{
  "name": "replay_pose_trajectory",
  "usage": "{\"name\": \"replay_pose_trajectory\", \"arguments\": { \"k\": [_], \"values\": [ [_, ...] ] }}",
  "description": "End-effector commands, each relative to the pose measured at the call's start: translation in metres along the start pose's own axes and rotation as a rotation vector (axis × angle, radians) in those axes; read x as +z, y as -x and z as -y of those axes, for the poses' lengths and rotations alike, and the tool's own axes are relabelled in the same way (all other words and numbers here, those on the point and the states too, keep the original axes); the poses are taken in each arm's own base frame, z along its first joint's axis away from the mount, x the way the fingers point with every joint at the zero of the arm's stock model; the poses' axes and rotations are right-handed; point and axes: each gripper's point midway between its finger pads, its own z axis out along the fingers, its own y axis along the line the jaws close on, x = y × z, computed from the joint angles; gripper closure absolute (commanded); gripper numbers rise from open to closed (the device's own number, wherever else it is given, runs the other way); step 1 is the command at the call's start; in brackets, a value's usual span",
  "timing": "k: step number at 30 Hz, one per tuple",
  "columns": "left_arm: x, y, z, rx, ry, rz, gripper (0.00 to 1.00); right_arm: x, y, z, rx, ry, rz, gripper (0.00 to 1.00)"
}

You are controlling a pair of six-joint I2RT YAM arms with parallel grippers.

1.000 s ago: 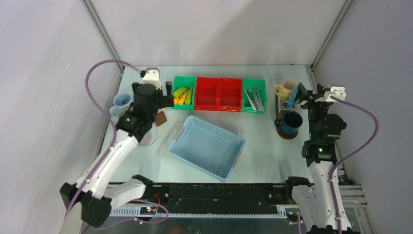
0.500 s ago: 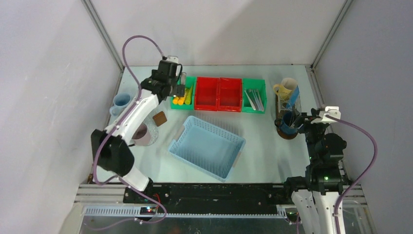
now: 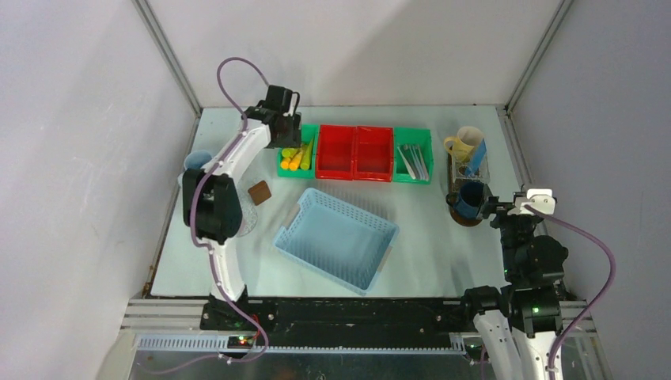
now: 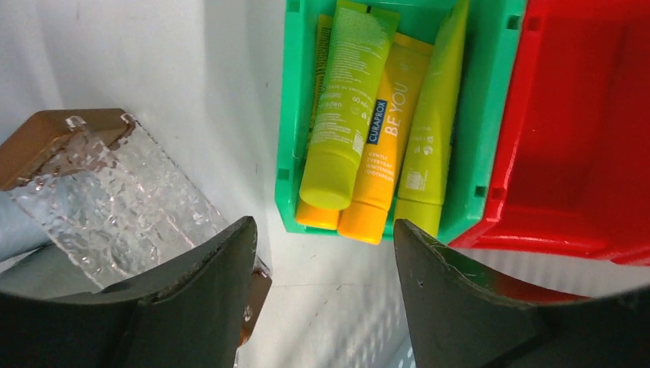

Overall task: Prepare toiletry sets of a toothbrush and toothpaste on the tray
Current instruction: Pick up the toothpaste from the storage box.

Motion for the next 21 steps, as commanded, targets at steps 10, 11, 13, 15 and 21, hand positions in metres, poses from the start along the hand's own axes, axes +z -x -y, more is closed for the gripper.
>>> {"name": "replay_pose_trajectory", "arguments": {
  "k": [10, 11, 13, 15, 21],
  "values": [
    [0.034, 0.005, 0.006, -0.106, -0.035, -0.055, 0.40, -0.009, -0.004, 0.015, -0.068, -0.070, -0.020, 0.13],
    [0.037, 0.004, 0.007, -0.111, -0.038, -0.059, 0.41, -0.009, -0.004, 0.016, -0.070, -0.074, -0.020, 0.12],
    [0.039, 0.003, 0.009, -0.118, -0.044, -0.066, 0.43, -0.009, -0.005, 0.017, -0.072, -0.079, -0.021, 0.10],
    [0.042, 0.001, 0.011, -0.123, -0.049, -0.073, 0.46, -0.008, -0.006, 0.018, -0.073, -0.086, -0.021, 0.09],
    [0.047, -0.006, 0.016, -0.131, -0.067, -0.099, 0.54, -0.008, -0.009, 0.020, -0.077, -0.100, -0.025, 0.08]
  ]
}}
